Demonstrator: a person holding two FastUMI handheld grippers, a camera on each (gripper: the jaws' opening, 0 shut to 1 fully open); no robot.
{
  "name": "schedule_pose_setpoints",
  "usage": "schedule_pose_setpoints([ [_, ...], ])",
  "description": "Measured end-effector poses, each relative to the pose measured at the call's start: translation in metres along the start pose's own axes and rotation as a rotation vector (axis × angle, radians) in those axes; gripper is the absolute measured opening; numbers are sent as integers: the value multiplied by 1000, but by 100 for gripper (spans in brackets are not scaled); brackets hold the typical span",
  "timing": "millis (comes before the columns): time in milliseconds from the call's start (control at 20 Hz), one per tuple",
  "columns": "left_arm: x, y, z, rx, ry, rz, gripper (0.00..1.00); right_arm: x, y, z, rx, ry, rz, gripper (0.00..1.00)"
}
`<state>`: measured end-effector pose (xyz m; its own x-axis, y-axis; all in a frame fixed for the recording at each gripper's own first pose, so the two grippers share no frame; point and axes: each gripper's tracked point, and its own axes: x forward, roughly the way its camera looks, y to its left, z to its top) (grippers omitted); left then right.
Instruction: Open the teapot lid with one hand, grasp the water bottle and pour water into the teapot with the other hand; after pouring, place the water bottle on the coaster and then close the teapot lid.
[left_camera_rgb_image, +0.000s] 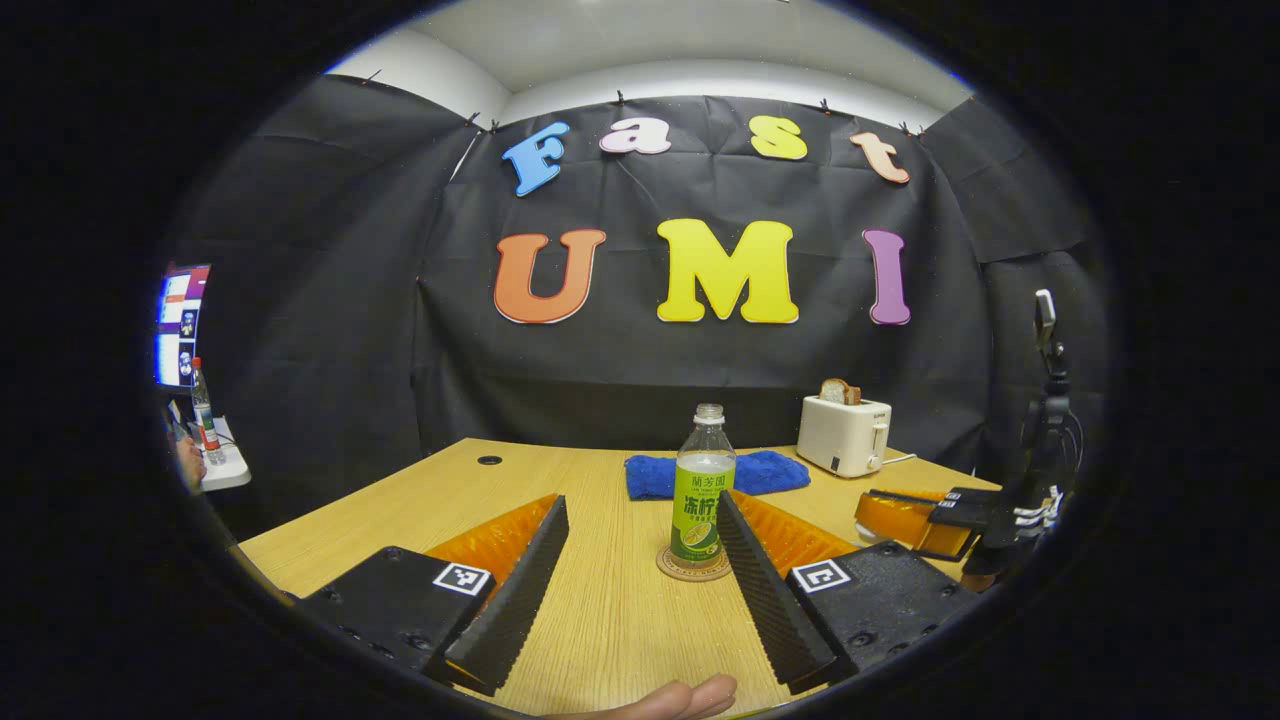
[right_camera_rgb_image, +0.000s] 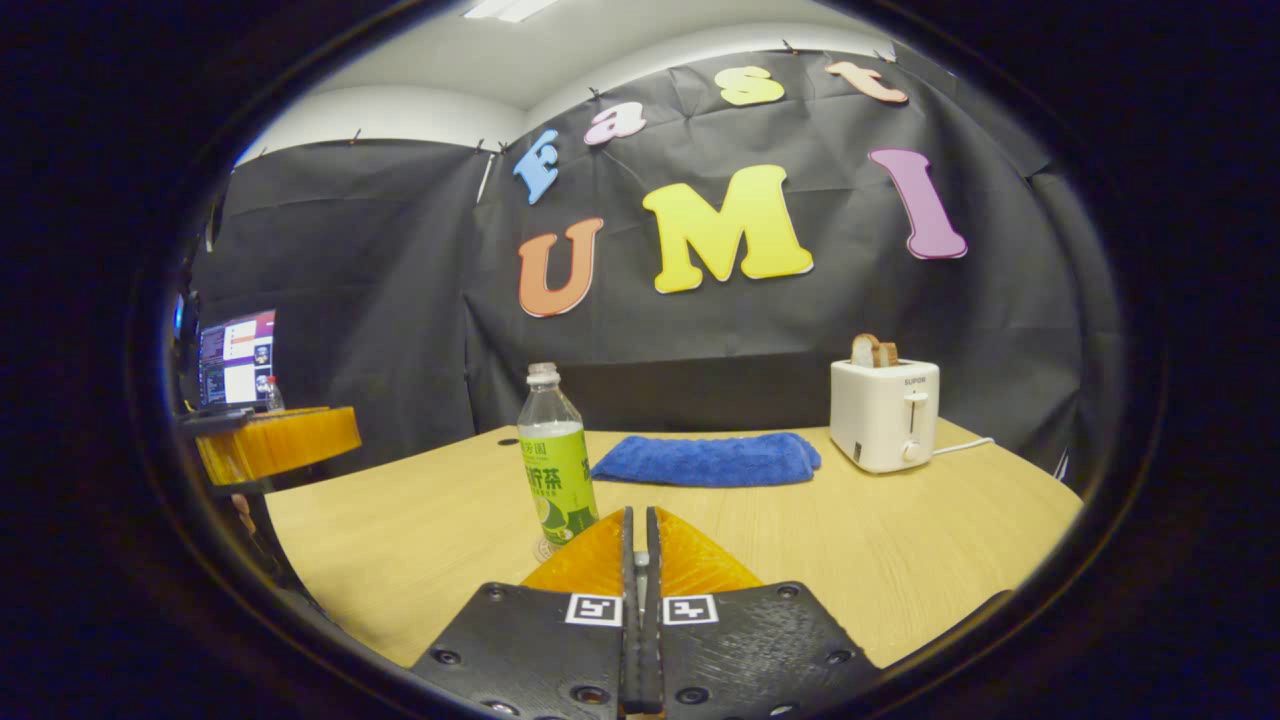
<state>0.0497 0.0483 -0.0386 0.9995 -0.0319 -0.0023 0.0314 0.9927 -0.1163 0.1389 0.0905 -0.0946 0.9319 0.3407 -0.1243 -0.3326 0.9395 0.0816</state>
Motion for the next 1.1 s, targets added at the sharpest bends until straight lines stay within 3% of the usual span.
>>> schedule_pose_setpoints([
  [500, 4, 4, -15, 12, 49, 4, 94, 19, 1, -24, 8, 42, -2, 2],
  [550, 3, 3, -15, 16, 51, 2, 94, 16, 2, -20, 2, 32, 3, 6],
  [600, 3, 2, -17, 19, 53, 0, 94, 12, 0, -14, -8, 20, -7, 16],
  [650, 4, 1, -19, 23, 57, -2, 94, 9, -1, -9, -12, 4, -12, 19],
  [900, 2, -5, -22, 49, 76, -4, 94, -9, -1, 21, -24, -44, -31, 57],
  [950, 1, -7, -21, 54, 81, -2, 94, -15, -2, 27, -27, -55, -36, 55],
  [1000, -1, -4, -20, 58, 82, 13, 93, -21, -2, 33, -33, -62, -46, 64],
  [1100, -5, -5, -17, 64, 85, 26, 94, -34, -7, 43, -48, -72, -73, 71],
])
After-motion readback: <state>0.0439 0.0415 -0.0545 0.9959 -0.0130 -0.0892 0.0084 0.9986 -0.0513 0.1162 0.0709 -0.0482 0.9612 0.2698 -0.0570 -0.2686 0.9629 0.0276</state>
